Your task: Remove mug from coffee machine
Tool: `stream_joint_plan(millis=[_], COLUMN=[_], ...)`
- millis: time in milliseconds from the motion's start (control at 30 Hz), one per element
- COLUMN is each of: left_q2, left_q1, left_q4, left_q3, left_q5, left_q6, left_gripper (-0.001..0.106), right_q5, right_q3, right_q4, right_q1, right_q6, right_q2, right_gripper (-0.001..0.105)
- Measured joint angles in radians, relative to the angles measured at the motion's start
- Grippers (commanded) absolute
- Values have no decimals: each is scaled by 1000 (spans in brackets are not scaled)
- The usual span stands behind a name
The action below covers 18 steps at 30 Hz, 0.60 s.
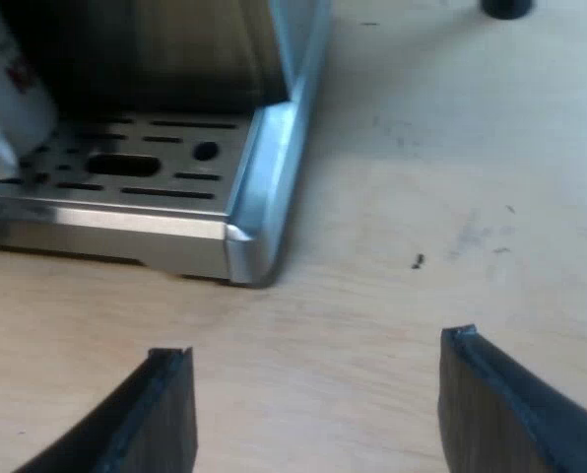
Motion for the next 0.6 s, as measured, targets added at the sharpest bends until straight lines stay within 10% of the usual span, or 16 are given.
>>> stream_joint_plan(millis=[600], left_q2=[202], left_q1=[-158], left_q4=[-170], left_q3=[0], left_q5=[23], left_q6=[0], left_gripper=[87], right_q5=[5], right_q3=[-32], right_q4=[-218], right_q1=[332], right_q6=[0], right_q2=[252], right_gripper=[57])
